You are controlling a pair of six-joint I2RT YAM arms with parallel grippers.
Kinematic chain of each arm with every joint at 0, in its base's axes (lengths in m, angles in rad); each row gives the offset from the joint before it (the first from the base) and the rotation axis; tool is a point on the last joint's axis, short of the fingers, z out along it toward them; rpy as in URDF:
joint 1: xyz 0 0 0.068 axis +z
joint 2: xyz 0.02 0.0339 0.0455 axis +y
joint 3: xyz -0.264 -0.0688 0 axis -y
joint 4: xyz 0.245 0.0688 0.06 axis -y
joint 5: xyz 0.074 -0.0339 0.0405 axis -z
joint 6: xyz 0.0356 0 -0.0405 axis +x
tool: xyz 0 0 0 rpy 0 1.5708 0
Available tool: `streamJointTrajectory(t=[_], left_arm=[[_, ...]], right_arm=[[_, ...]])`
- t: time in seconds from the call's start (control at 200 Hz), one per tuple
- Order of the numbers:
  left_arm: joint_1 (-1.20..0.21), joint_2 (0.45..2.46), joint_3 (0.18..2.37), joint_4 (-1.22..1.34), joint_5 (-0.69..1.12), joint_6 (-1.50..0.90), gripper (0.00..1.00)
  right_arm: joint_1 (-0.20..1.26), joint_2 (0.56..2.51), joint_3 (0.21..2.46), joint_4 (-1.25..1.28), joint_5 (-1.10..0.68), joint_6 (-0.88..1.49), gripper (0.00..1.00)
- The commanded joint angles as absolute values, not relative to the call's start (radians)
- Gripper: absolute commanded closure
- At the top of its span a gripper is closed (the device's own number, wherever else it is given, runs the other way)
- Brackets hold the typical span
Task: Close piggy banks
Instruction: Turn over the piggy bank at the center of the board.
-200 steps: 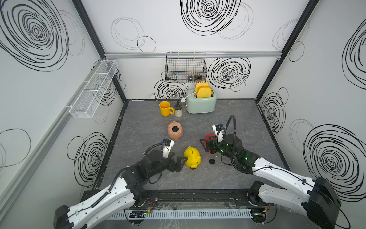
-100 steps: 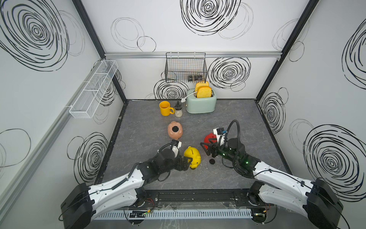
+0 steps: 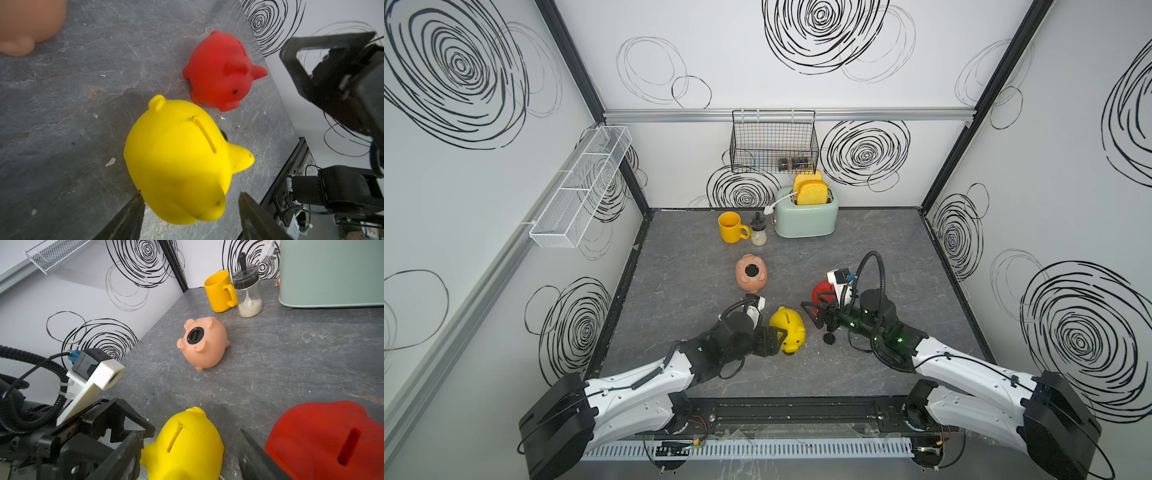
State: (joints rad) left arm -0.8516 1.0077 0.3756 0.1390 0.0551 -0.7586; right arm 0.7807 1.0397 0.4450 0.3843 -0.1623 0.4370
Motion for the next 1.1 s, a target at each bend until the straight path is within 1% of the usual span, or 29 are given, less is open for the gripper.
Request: streamJointTrajectory(t=[0.0, 0.16, 0.3, 0.54, 0.74, 0.921, 1.096], left_arm=[[-0.835, 1.016, 0.367, 0.202, 0.063, -0.782, 0.27], [-0.833, 1.027, 0.379, 0.216, 0.073, -0.784, 0.27], [-0.835, 1.041, 0.383, 0.228, 0.082, -0.786, 0.27], [-0.834, 1.075, 0.403, 0.221, 0.066, -0.782, 0.27], [-0.834, 1.092, 0.416, 0.215, 0.067, -0.780, 0.29], [-0.830, 1.094, 0.415, 0.213, 0.063, -0.781, 0.33], [-0.827, 1.095, 0.413, 0.218, 0.062, -0.786, 0.36]], right_arm=[[0.779, 1.059, 0.442, 0.420, -0.188, 0.435, 0.27], [0.779, 1.094, 0.453, 0.420, -0.217, 0.437, 0.28], [0.781, 1.138, 0.472, 0.428, -0.294, 0.442, 0.30], [0.785, 1.187, 0.492, 0.421, -0.312, 0.448, 0.32], [0.787, 1.217, 0.504, 0.406, -0.318, 0.446, 0.33], [0.788, 1.266, 0.527, 0.399, -0.356, 0.451, 0.34], [0.798, 1.309, 0.545, 0.388, -0.354, 0.454, 0.35]])
